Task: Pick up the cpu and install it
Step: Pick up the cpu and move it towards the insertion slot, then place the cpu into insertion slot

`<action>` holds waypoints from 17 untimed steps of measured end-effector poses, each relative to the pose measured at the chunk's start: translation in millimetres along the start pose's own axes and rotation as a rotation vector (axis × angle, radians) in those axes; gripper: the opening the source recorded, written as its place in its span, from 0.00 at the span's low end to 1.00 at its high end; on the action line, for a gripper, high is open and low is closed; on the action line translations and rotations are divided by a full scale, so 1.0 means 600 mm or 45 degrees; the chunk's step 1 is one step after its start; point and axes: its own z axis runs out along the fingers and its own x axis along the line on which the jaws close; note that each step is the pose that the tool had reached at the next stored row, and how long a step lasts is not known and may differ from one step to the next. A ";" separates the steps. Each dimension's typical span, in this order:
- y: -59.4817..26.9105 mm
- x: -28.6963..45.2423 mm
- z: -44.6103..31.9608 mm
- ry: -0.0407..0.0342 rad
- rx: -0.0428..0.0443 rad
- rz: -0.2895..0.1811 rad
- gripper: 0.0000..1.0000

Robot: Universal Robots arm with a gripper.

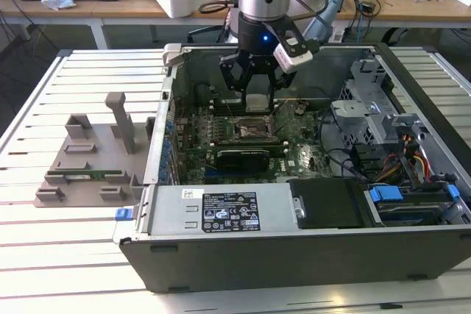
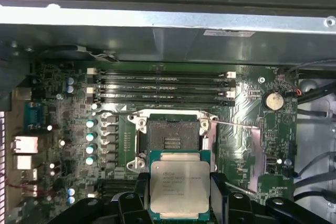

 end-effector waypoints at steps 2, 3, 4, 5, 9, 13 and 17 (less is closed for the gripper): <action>0.003 -0.003 0.010 0.0002 0.003 0.000 0.55; 0.003 -0.003 0.010 0.0002 0.002 0.000 0.55; 0.003 -0.003 0.010 0.0002 0.002 0.000 0.55; 0.003 -0.003 0.010 0.0001 0.002 0.000 0.55; 0.003 -0.003 0.010 0.0001 0.002 0.000 0.55; 0.003 -0.003 0.010 0.0001 0.002 0.000 0.55; 0.003 -0.003 0.010 0.0007 0.003 0.026 0.55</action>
